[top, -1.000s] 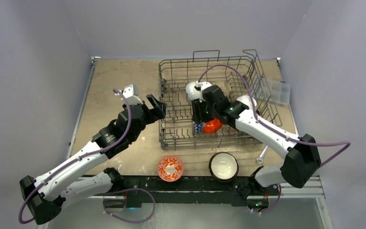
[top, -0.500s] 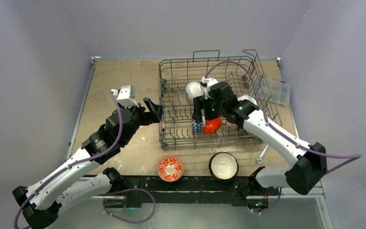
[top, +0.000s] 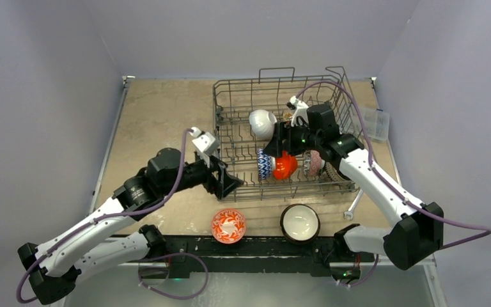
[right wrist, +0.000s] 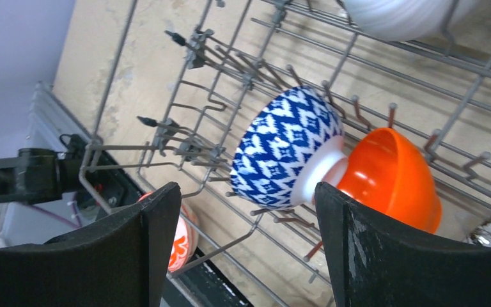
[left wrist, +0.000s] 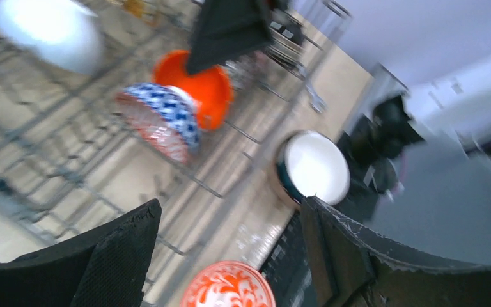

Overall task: Load the bowls into the dish rack
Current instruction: Place the bowl in the dish rack, then pick up the bowl from the center of the board.

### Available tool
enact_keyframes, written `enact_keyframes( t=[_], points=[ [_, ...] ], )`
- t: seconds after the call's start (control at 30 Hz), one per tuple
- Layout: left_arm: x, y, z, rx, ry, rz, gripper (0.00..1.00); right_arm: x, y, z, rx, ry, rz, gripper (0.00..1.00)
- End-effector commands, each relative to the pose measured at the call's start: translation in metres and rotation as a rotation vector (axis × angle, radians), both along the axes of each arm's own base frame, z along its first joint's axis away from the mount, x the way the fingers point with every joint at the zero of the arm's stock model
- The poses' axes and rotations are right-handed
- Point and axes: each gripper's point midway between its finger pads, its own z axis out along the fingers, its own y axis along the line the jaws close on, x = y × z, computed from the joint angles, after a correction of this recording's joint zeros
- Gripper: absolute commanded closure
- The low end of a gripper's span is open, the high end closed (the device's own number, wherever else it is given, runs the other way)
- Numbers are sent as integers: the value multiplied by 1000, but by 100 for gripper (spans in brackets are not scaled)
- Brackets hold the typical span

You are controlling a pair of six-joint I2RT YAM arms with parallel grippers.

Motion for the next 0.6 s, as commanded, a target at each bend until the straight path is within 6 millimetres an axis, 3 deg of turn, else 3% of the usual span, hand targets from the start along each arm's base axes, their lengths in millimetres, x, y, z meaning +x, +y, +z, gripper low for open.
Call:
enact_keyframes(
  t=[0.0, 0.2, 0.37, 0.57],
  points=[
    [-56, -25, -10, 53, -57, -302, 23, -5, 12, 19, 111, -22, 70, 21],
    [-103, -38, -56, 200, 29, -410, 27, -1, 10, 22, 142, -16, 71, 19],
    [-110, -29, -86, 316, 82, -224, 30, 2, 5, 22, 145, -14, 55, 19],
    [-149, -25, -133, 582, 1, -147, 33, 3, 4, 20, 148, -8, 61, 18]
  ],
)
